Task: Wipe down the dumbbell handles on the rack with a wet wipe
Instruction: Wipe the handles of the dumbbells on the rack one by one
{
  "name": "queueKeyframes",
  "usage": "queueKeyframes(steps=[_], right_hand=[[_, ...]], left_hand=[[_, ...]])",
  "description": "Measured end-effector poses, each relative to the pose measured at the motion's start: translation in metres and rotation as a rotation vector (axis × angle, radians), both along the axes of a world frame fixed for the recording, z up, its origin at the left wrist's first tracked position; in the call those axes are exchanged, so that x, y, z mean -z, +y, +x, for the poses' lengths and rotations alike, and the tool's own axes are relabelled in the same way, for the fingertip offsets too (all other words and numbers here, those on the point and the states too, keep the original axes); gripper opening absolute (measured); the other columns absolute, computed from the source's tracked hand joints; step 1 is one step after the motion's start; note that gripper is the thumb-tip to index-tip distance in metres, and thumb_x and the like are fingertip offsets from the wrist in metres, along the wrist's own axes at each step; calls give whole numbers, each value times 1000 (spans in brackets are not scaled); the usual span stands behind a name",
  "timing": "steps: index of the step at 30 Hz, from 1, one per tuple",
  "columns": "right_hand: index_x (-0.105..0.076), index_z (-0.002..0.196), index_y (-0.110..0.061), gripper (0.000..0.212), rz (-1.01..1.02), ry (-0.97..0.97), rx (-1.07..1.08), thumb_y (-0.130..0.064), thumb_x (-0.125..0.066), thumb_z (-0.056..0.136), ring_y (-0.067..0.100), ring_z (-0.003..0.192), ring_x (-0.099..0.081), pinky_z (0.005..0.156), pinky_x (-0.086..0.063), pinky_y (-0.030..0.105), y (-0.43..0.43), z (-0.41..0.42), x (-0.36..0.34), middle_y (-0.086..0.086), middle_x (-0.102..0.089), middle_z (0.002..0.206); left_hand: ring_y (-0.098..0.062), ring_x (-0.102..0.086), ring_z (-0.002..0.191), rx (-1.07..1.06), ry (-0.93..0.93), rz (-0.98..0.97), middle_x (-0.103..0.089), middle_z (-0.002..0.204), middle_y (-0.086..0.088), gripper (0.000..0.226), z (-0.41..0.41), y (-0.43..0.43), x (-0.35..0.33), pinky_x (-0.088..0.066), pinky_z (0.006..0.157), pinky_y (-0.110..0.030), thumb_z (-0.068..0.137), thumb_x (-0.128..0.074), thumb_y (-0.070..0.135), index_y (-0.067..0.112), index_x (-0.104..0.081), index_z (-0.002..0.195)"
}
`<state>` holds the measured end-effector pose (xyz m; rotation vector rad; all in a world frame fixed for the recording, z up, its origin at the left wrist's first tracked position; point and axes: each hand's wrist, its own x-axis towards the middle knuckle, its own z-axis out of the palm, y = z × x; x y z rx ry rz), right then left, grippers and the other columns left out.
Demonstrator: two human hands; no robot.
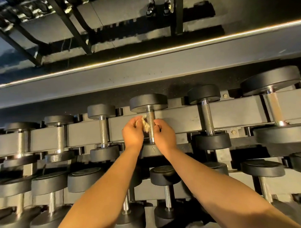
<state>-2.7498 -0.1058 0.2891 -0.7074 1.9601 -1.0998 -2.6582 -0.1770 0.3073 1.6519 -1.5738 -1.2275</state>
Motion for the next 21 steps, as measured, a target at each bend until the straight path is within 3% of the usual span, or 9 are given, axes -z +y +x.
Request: queueKeyframes(steps=[2,6,12,15,18,21], right_hand=[[-62,121,-35,25,18,-38,36,-29,-47,101,8,93,-64,75,-51,22,-3,2,3,-11,-66,108],[-65,119,-36,26,-1,-27,74,-34,-50,98,7,97,-64,87,-57,34,-5,3,10,-16,-68,107],[-67,117,-35,25,9,-50,80,-31,-51,99,9,96,-64,86,-56,33,-4,0,6,-14,-69,107],[-68,116,-34,25,27,-50,79,-29,-51,98,11,95,-64,85,-56,33,-4,1,7,-11,-70,108],[-68,117,-34,27,29,-41,73,-30,-51,97,11,96,-64,87,-57,36,-5,2,8,-12,-69,108],[-69,114,-32,27,18,-4,78,-26,-50,96,11,95,-64,88,-56,36,-6,1,10,-9,-70,107]], left_hand=[[3,-64,99,-26,33,15,-71,113,9,26,-10,-8,-1,-47,91,-9,103,-57,19,20,-70,126],[5,-61,102,-17,118,143,-68,122,10,32,-29,-15,7,-46,94,-13,103,-53,17,20,-67,132],[4,-63,102,140,1,77,-69,117,8,29,-14,-10,15,-47,85,-3,103,-56,11,15,-69,128],[9,-65,91,168,-42,42,-73,108,8,23,-7,-4,17,-48,81,-4,100,-61,9,16,-74,118],[2,-66,99,140,-7,-8,-73,110,6,22,-9,-8,18,-50,91,-11,98,-64,10,21,-75,112],[-2,-61,107,123,-16,-98,-68,118,4,25,-23,-17,16,-43,99,-8,97,-65,9,15,-74,119]])
